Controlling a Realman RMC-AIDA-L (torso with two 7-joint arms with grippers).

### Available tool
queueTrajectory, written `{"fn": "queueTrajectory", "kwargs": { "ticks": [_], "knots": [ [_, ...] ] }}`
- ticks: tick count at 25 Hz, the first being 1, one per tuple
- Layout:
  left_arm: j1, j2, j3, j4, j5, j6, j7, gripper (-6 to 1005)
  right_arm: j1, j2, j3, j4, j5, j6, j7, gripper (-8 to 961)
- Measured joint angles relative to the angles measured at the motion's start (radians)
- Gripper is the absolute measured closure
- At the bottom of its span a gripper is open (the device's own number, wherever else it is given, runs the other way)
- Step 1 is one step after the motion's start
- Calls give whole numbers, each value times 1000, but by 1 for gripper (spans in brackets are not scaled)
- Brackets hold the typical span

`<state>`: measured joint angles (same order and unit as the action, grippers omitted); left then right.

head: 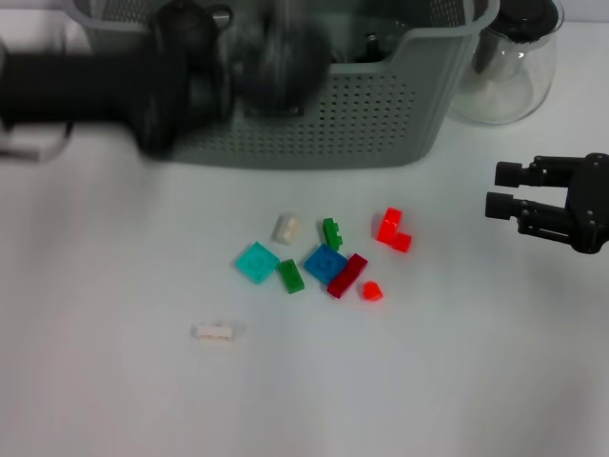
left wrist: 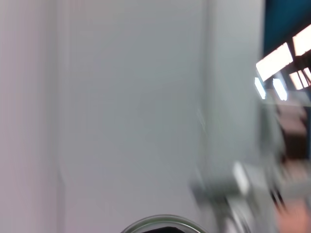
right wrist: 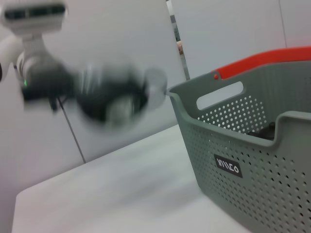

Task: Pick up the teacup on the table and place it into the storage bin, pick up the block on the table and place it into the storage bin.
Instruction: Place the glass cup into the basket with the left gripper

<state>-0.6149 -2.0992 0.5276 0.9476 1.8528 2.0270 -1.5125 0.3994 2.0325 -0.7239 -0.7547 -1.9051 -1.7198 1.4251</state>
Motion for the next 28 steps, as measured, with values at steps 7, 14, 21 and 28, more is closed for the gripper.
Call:
{"fn": "queueTrajectory", "kwargs": {
  "ticks": [7, 14, 21, 28],
  "knots": [
    [-107, 22, 146, 168, -169, -480, -430, 948, 5, 2, 0, 2, 3, 0, 0, 464],
    [-467, 164, 364, -96, 449, -762, -830, 929, 10, 5, 0, -1, 5, 0, 0, 465],
    [-604, 72, 437, -266, 918, -933, -936, 910, 13, 6, 0, 1, 6, 1, 0, 465],
    [-599, 47, 559, -349, 988, -1053, -1007, 891, 13, 8, 1, 1, 5, 1, 0, 464]
  ]
}}
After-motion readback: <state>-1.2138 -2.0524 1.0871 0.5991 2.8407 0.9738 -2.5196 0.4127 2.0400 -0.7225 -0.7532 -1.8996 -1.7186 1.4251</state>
